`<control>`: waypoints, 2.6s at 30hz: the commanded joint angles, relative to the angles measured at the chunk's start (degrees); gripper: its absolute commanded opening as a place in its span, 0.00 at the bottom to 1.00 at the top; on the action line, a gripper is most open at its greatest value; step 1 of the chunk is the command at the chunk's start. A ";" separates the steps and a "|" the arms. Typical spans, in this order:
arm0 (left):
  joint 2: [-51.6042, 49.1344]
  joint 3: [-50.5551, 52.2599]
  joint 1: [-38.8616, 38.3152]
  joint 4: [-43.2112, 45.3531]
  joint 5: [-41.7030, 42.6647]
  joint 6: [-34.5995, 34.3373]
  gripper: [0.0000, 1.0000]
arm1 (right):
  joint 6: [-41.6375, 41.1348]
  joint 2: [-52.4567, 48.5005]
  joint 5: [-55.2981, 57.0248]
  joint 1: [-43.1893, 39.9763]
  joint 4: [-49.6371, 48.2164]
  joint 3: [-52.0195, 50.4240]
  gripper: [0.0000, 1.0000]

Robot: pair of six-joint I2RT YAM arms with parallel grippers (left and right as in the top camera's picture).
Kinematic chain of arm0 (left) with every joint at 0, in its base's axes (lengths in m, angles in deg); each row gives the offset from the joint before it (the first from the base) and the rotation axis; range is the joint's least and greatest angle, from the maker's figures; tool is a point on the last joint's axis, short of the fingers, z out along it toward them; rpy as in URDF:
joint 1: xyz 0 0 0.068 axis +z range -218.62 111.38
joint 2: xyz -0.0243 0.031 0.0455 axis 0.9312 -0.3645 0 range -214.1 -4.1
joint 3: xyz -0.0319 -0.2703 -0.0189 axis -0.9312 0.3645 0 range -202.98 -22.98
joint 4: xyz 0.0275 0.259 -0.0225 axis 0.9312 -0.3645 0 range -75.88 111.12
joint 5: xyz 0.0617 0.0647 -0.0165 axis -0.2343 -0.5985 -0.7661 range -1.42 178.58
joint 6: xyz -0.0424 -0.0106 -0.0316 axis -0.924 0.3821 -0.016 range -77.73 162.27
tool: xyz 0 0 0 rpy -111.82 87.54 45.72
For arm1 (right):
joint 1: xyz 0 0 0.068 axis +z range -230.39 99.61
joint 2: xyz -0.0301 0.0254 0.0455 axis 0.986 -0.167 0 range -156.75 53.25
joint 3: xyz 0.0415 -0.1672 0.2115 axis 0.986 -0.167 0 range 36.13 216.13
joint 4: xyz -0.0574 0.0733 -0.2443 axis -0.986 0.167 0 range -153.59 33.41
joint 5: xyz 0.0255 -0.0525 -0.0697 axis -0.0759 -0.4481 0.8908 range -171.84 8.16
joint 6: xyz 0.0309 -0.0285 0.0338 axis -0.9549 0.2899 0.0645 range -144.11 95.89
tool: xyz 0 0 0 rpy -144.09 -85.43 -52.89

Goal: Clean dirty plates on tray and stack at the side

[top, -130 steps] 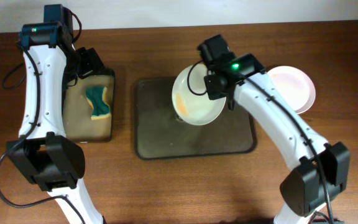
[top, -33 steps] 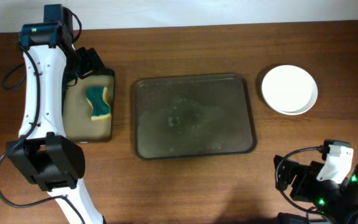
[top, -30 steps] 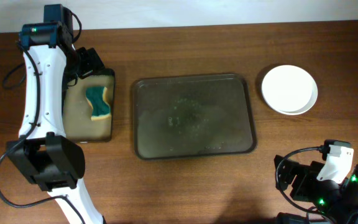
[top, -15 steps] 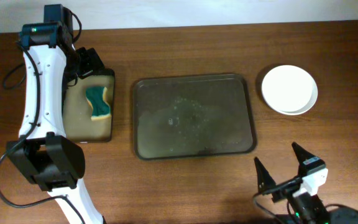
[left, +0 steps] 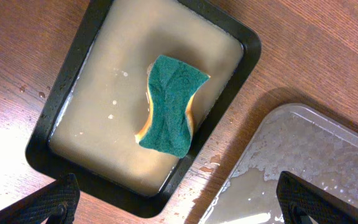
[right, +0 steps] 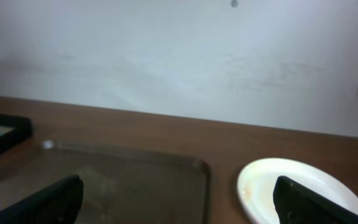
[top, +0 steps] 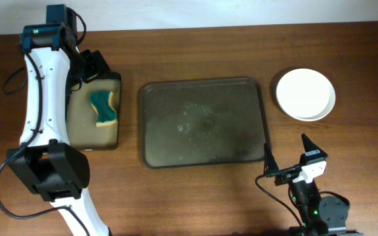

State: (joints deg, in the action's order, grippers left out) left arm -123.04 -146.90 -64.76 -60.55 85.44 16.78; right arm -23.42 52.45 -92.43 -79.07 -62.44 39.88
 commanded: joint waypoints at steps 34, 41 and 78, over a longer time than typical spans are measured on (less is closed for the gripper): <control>0.61 -0.63 0.39 -0.07 0.39 0.33 1.00 | 0.39 0.48 8.72 -2.14 3.32 -3.43 0.98; 3.93 -0.63 0.44 -2.56 -2.64 0.35 0.99 | 0.39 0.48 8.72 -2.14 3.32 -3.43 0.98; 114.27 115.45 -5.18 82.73 9.35 23.65 0.99 | 0.39 0.48 8.72 -2.14 3.32 -3.43 0.98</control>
State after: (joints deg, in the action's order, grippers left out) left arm -11.98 -36.83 -69.90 18.40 94.25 39.25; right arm -23.38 52.51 -84.19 -80.84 -59.47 36.76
